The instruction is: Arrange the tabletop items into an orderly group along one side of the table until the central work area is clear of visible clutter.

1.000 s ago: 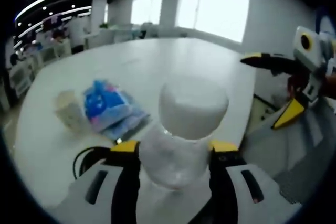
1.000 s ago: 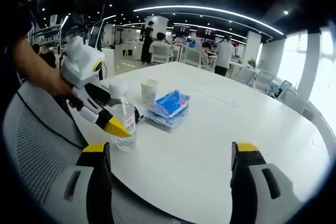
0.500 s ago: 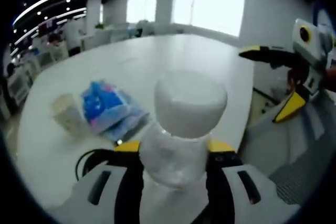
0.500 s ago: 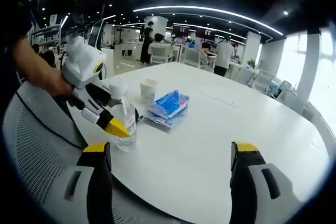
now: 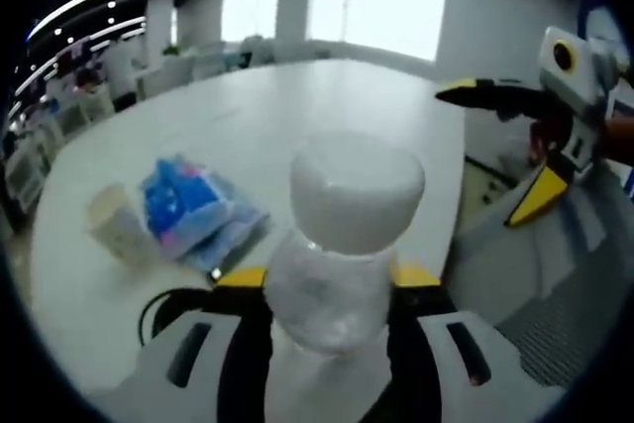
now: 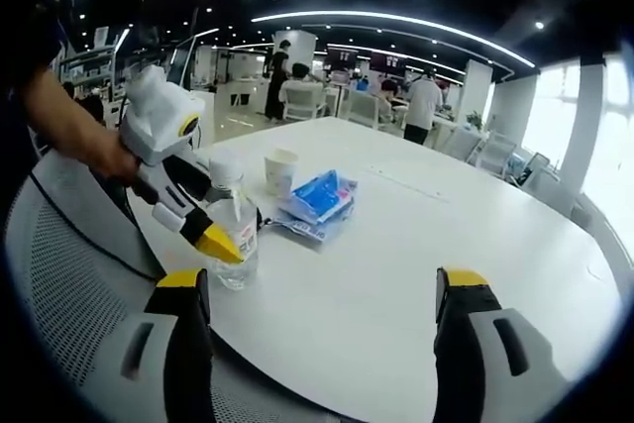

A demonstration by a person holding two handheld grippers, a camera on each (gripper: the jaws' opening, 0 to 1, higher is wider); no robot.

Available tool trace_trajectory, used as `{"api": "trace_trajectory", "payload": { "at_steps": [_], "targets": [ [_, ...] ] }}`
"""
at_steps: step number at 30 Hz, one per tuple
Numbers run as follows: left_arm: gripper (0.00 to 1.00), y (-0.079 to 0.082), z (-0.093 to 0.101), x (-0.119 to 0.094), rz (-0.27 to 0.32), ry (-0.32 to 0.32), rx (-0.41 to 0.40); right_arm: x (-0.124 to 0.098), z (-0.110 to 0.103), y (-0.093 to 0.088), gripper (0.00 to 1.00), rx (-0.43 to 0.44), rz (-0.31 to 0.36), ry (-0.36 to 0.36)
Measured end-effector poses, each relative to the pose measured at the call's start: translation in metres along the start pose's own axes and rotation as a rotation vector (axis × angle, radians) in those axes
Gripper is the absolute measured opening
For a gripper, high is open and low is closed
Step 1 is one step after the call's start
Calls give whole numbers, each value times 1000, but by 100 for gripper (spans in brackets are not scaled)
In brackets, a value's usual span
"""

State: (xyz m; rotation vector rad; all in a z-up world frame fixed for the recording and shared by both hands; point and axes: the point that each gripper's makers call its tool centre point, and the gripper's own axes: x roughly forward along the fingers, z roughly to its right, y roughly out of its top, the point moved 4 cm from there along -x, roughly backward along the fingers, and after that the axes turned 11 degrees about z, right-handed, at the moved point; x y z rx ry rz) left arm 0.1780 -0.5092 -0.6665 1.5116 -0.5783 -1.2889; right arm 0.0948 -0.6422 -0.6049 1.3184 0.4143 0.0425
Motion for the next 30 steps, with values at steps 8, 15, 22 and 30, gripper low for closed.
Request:
{"api": "trace_trajectory", "payload": {
  "at_steps": [8,15,22,30],
  "targets": [
    [41,4,-1,-3,-2,-29,20,0,0,0,95,1,0,-2],
    [41,17,-10,-10,17,-31,0,0,0,0,95,1,-2,1],
    [41,30,-25,-22,42,-15,-14,0,0,0,95,0,-4,4],
    [41,37,-40,-33,53,-7,-11,0,0,-1,95,-1,-7,5]
  ]
}}
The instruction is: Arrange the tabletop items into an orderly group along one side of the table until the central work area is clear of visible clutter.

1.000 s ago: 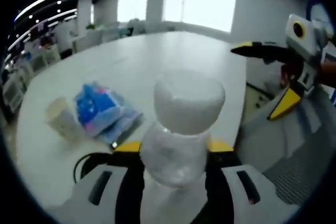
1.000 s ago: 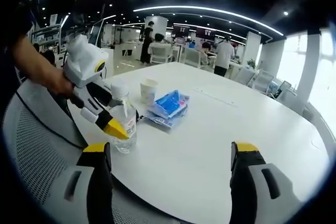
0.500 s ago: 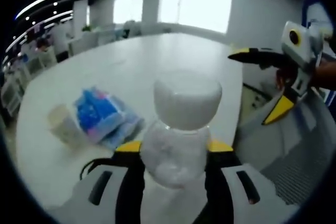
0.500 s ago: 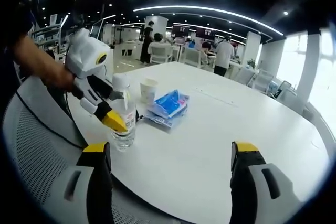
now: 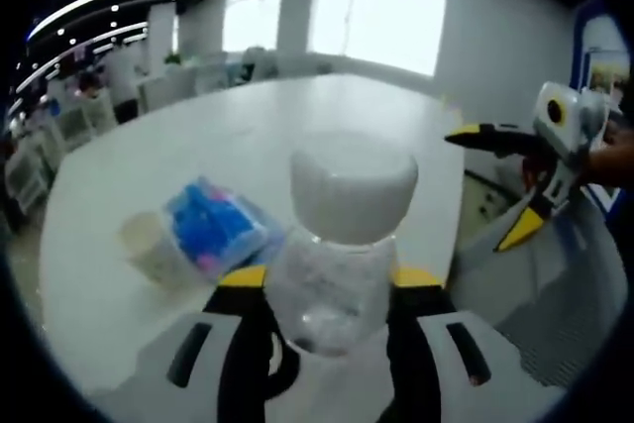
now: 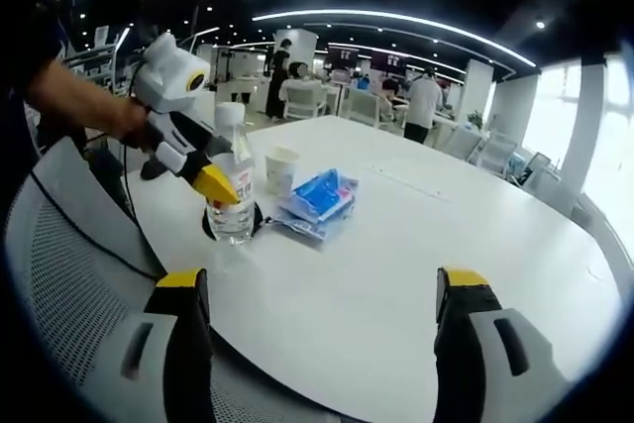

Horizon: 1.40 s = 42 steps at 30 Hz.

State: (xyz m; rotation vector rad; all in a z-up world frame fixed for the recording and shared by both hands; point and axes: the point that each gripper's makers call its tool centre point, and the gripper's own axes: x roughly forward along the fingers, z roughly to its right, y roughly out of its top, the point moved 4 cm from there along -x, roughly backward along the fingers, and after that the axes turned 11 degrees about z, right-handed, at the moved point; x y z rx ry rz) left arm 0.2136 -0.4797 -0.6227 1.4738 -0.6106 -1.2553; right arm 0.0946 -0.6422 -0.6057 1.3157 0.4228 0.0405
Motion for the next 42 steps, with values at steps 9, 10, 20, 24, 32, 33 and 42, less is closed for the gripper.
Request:
{"api": "trace_trajectory", "payload": {
  "at_steps": [9,10,20,24,32,33,42],
  "targets": [
    [41,4,-15,-11,5,1,-5,0,-1,-1,95,-5,-7,3],
    [41,5,-16,-12,6,1,-6,0,-1,-1,95,-6,-8,4],
    [41,11,-37,-20,33,12,29,0,-1,-1,95,-11,-10,8],
    [41,11,-46,-23,38,20,28,0,-1,0,96,-3,-5,8],
    [41,8,-72,-30,27,44,25,0,-1,-1,100,6,-9,8],
    [41,7,-75,-31,27,46,26,0,-1,-1,100,8,-9,10],
    [41,2,-102,-37,22,66,26,1,-2,-2,100,14,-16,15]
  ]
}}
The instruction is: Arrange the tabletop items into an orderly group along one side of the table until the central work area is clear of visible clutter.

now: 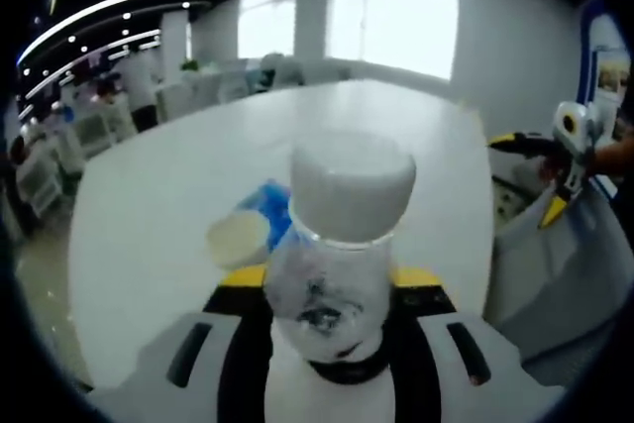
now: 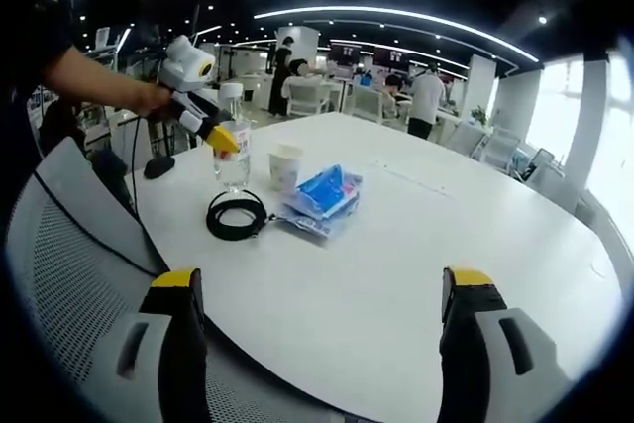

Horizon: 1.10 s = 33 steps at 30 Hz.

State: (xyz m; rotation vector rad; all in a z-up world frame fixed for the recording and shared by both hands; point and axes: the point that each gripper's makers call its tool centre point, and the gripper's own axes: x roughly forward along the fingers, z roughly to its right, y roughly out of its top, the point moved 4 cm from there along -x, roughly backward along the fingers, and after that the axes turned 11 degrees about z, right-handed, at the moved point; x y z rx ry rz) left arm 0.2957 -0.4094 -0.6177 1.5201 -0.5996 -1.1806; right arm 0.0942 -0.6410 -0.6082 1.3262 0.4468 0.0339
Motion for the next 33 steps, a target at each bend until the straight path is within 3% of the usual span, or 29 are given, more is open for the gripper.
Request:
{"api": "trace_trajectory", "payload": {
  "at_steps": [11,33],
  "targets": [
    [42,-8,-22,1,10,-4,19,0,1,2,100,-3,10,-7],
    [42,-38,-76,4,-80,68,54,0,-1,1,100,9,6,10]
  ]
}}
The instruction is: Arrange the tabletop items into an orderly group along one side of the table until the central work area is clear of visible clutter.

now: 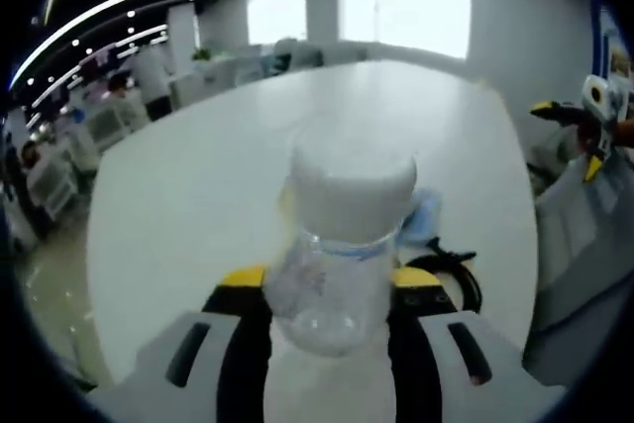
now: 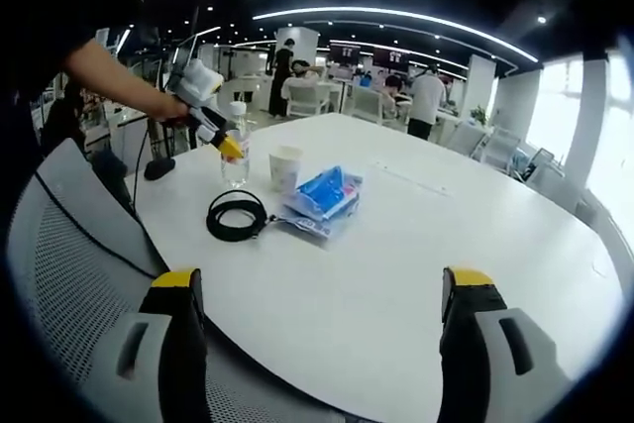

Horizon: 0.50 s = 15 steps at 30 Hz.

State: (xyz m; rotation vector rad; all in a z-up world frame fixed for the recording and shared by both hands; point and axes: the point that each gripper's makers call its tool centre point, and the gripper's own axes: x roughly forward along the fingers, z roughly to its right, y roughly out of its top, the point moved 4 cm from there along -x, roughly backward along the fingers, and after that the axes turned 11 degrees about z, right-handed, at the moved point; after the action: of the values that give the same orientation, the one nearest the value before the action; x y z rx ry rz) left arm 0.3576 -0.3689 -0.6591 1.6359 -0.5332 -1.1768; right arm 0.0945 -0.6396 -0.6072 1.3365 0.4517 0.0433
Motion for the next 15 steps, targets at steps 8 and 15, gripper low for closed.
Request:
{"api": "trace_trajectory", "payload": {
  "at_steps": [8,15],
  "targets": [
    [43,-2,2,-3,-5,-9,11,0,-2,-1,100,-1,-8,8],
    [44,-3,5,-7,-18,-47,26,0,-2,-1,100,-9,-9,9]
  ]
}}
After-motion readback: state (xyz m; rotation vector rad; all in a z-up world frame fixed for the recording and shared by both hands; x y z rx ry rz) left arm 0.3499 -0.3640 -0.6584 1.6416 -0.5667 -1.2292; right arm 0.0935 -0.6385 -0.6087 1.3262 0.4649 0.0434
